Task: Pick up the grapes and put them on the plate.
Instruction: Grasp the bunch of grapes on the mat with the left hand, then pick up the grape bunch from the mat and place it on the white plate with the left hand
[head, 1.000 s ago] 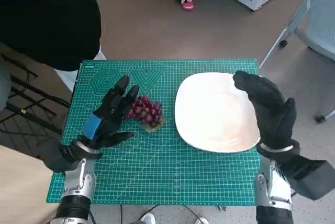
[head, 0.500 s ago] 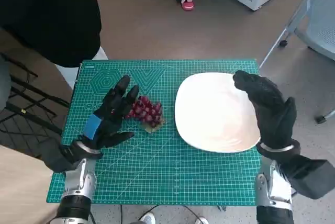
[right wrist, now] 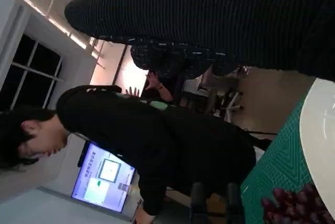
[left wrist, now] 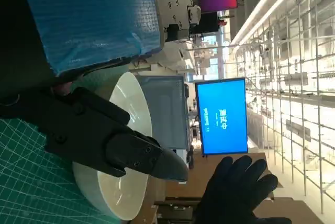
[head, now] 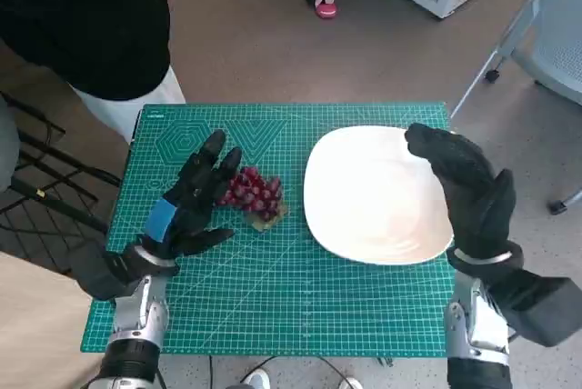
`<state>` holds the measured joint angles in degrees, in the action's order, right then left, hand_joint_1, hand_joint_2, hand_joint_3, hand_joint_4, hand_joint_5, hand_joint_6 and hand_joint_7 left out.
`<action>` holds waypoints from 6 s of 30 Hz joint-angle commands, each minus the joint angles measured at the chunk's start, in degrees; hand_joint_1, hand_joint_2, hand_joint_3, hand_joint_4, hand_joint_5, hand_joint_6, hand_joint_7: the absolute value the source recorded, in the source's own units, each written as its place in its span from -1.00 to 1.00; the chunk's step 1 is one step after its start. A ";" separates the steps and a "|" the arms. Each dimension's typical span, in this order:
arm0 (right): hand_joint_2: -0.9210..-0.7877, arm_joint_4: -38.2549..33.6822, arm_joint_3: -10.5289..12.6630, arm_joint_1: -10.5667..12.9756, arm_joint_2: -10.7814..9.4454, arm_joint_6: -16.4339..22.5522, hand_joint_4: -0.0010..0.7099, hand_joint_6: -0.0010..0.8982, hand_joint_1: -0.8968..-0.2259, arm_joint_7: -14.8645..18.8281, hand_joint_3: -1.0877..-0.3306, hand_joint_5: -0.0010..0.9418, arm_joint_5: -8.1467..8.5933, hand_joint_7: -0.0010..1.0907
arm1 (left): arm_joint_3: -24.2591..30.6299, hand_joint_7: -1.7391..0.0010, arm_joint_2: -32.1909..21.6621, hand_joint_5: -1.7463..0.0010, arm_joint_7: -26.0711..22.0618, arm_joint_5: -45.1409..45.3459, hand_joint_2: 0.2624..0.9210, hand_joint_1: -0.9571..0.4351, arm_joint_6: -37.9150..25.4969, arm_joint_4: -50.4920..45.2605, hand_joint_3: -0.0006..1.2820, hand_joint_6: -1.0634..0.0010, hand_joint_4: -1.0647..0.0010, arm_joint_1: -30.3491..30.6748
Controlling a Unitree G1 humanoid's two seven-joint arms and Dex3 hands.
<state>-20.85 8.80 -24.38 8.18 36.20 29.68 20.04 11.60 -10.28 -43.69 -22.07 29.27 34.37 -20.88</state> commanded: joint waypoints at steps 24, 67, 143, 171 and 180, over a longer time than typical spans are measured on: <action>-1.00 -0.93 0.02 1.06 -0.03 0.55 -0.11 -1.00 -0.28 -0.66 -0.11 -1.00 -0.85 -0.33 | -10.84 0.97 -17.14 1.00 19.18 47.89 0.41 -0.06 -31.56 -37.86 -1.00 0.83 1.00 1.02; -1.00 -0.59 -0.07 1.62 -0.32 0.35 -0.11 -1.00 -0.22 -0.93 -0.12 -1.00 -0.75 -0.33 | -26.91 0.99 -16.10 1.00 18.89 60.56 0.37 0.05 -49.51 -27.75 -1.00 0.68 1.00 -10.32; -1.00 -4.00 -0.48 -0.88 -0.90 1.26 -0.12 -1.00 -0.19 -0.23 -0.14 -1.00 -0.07 -0.34 | -46.54 0.95 -1.45 -0.81 31.18 66.00 0.65 0.86 -44.54 35.52 -0.12 0.03 0.38 -38.72; -1.00 -3.91 -0.46 -1.86 -1.22 0.80 -0.09 -1.00 -0.20 -0.86 -0.16 -0.99 -0.38 -0.34 | -45.91 0.81 -1.91 -0.75 31.16 63.91 1.00 0.87 -42.58 37.15 -0.50 -0.24 0.24 -39.48; -1.00 -4.06 -0.44 -1.98 -1.30 0.96 -0.09 -1.00 -0.22 -0.89 -0.15 -0.99 -0.49 -0.34 | -45.88 0.81 -2.17 -0.77 31.08 63.82 1.00 0.87 -42.13 37.53 -0.47 -0.22 0.28 -39.74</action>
<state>-24.06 8.33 -26.68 7.13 37.84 29.00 19.92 -34.46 -12.07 -11.54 42.24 -12.96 70.83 -60.45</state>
